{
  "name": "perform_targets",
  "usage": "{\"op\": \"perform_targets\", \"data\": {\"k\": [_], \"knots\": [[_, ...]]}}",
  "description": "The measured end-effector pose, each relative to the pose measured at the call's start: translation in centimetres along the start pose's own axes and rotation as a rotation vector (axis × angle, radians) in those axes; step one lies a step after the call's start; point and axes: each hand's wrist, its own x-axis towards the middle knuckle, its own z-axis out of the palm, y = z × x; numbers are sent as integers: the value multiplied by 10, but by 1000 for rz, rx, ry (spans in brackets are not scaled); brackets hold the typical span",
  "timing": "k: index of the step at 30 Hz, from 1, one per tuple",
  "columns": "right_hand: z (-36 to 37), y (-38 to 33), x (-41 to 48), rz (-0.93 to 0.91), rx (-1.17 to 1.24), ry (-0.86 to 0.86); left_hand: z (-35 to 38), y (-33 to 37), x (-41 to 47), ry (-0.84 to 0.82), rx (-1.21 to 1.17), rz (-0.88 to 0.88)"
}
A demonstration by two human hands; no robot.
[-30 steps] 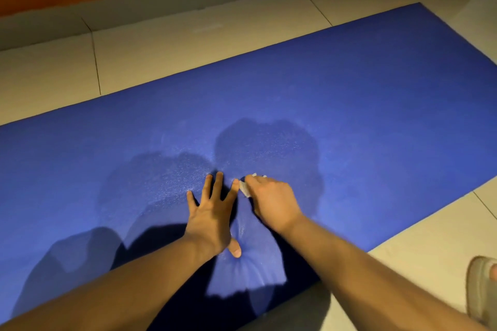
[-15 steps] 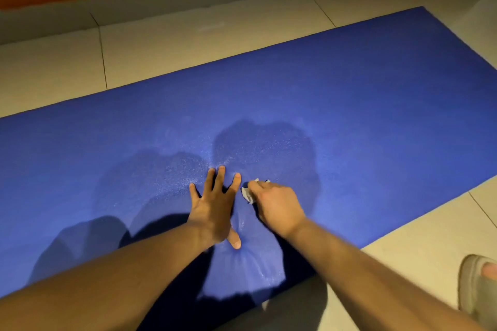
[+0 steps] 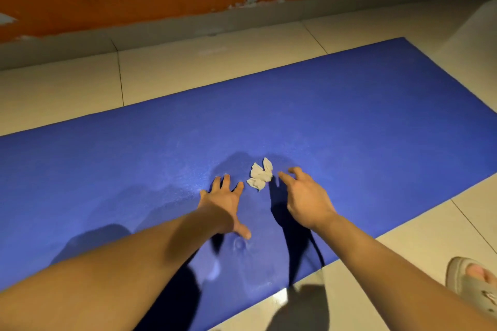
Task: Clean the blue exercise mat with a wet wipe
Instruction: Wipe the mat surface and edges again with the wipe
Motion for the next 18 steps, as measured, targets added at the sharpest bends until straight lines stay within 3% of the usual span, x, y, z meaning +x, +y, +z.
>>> {"op": "perform_targets", "data": {"k": [2,5,8,12,18], "knots": [[-1,11,-17,136,-142,-96,-6,3,1,213,-72,20],[9,20,-37,249,-239,-431,-5,18,6,412,-141,219],[22,18,-41,237,-307,-456,10,33,21,312,-110,369],[27,11,-30,245,-369,-439,14,43,48,194,-126,314],[25,6,-27,234,-415,-471,18,38,56,272,22,336]]}}
